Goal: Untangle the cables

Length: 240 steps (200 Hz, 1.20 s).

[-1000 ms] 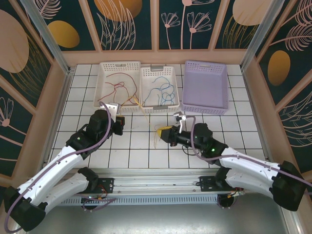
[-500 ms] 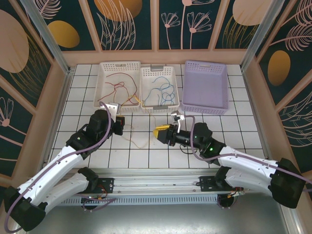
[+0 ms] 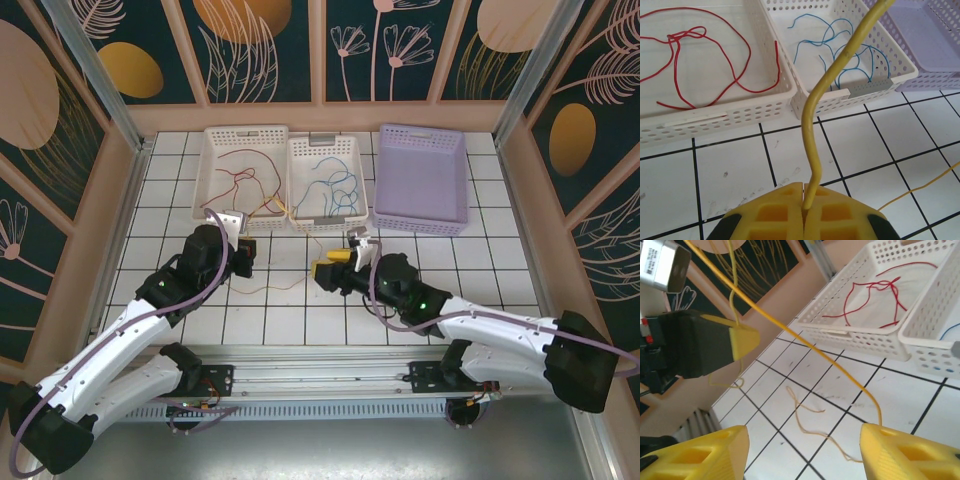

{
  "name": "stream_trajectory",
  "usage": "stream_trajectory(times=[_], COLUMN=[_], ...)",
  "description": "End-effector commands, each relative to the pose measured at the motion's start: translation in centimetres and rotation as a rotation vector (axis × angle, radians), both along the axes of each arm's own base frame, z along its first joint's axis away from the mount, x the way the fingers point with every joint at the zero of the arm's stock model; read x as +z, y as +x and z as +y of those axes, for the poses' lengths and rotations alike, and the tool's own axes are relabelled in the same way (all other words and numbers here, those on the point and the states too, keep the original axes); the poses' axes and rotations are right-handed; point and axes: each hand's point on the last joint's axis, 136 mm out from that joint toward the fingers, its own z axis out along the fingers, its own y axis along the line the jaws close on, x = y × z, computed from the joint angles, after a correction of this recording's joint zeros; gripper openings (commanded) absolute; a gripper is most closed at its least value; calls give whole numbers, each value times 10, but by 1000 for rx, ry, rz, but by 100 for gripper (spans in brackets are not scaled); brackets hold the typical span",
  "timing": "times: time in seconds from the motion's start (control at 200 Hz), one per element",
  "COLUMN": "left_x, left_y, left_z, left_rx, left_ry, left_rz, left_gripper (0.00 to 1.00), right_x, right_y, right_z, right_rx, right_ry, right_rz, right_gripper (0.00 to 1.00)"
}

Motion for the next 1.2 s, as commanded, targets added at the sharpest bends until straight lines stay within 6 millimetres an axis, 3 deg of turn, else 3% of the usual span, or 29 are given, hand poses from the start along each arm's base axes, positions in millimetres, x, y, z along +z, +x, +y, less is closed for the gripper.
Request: stream_trajectory(times=[0.0,0.315,0.45,0.576,0.711,0.941,0.956,1.026,1.051,1.196], left_x=[-3,-2,0,5,10,11,10,10,10,9], left_y=[0,-1,-1,-2,-3,-4,-4,-4,-4,-4], left_z=[-2,-1,-1,1,1,0,1,0,0,0], left_rx=[-18,-20,-20,-14,-14,-21,-19,-22,-22,-24], left_ry=[8,2,-2,-13,-26,-30,-30,-29,-30,-30], left_rz=[0,-2,-10,-28,-45,-45,-44,-43,-43,-40], left_gripper=[0,0,0,0,0,0,0,0,0,0], right_x=[19,1,-6,-8,-6,-4,-5,-7,-9,-20], right_y=[12,37,48,50,47,34,34,27,25,21], right_z=[13,30,30,16,-4,-17,-18,-15,-14,-9], right_rx=[-10,-71,-115,-178,-212,-176,-172,-130,-117,-83], right_ry=[-23,-128,-169,-167,-136,-64,-62,-52,-51,-56], right_rz=[-103,-149,-139,-129,-130,-103,-99,-91,-87,-67], right_gripper=[61,58,15,0,0,0,3,40,49,62])
